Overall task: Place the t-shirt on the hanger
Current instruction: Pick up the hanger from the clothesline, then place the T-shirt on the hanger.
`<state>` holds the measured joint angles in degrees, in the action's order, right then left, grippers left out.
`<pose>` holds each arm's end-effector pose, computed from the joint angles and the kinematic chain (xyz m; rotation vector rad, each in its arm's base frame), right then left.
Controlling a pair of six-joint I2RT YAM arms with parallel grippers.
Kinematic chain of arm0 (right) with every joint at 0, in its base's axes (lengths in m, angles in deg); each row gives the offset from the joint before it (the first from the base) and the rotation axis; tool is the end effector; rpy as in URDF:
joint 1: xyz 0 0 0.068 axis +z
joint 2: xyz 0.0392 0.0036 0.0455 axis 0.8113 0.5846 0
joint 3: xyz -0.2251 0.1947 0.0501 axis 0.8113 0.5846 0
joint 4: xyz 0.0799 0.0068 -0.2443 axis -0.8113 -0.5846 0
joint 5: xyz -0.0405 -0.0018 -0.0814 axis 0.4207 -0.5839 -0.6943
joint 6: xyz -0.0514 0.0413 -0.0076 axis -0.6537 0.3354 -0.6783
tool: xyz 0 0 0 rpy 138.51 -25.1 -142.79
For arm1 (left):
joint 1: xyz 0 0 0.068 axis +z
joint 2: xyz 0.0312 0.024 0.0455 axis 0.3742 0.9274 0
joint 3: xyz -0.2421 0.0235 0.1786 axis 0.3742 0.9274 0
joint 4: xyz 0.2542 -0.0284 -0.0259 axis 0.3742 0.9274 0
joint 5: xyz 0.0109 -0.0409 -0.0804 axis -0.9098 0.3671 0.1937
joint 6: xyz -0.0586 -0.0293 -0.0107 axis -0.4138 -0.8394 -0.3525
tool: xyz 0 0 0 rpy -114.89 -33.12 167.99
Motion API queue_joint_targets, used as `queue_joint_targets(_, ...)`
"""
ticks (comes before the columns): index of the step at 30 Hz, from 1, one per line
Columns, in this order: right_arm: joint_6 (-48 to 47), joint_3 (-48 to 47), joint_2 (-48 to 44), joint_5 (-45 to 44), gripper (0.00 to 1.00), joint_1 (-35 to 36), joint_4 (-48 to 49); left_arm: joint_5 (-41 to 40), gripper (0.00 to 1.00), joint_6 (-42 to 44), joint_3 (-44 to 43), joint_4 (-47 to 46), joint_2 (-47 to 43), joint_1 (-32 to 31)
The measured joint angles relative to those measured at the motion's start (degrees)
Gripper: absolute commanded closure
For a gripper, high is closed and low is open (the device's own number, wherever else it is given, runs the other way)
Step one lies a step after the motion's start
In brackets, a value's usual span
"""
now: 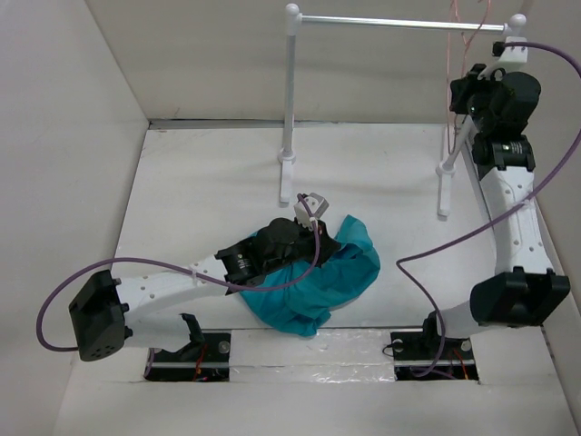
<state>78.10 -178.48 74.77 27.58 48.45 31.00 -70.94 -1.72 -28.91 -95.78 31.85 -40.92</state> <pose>0.3449 -0.0274 0.5057 0.0255 1.5584 0.0885 0.1320 -0.2537 0.3315 0.5658 1.7586 -1.0899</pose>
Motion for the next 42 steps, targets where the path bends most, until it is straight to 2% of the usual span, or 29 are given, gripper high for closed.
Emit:
queue_joint_targets(8, 1.18, 6.95, -7.15, -0.72, 1.00, 0.28, 1.77, 0.85, 1.00, -0.11, -2.10, 0.39, 1.11, 2.12)
queue_joint_targets(14, 6.43, 20.15, -12.90, 1.22, 1.00, 0.98, 6.10, 0.68, 1.00, -0.31, -3.98, -0.09, 1.79, 4.72)
queue_joint_targets(21, 11.02, 28.17, -21.84, 4.09, 1.00, 8.59, 6.05, -0.57, 1.00, -0.09, -6.38, -0.59, 5.09, 5.68)
queue_joint_targets(25, 12.35, 32.22, -31.85, 6.03, 1.00, 14.73, 4.46, -2.54, 1.00, 0.48, -7.96, -1.88, 7.93, 6.45)
queue_joint_targets(30, 13.73, 37.22, -47.32, 9.20, 1.00, 20.96, -4.63, -3.74, 1.00, 1.60, -10.69, -3.58, 12.26, 8.48)
queue_joint_targets(35, 14.62, 37.73, -59.93, 10.40, 1.00, 23.19, -18.64, -4.94, 1.00, 3.08, -12.31, -4.37, 14.51, 13.62)
queue_joint_targets(42, 14.62, 34.99, -62.38, 13.38, 1.00, 23.23, -34.14, -4.46, 1.00, 4.02, -16.06, -6.84, 17.70, 20.26)
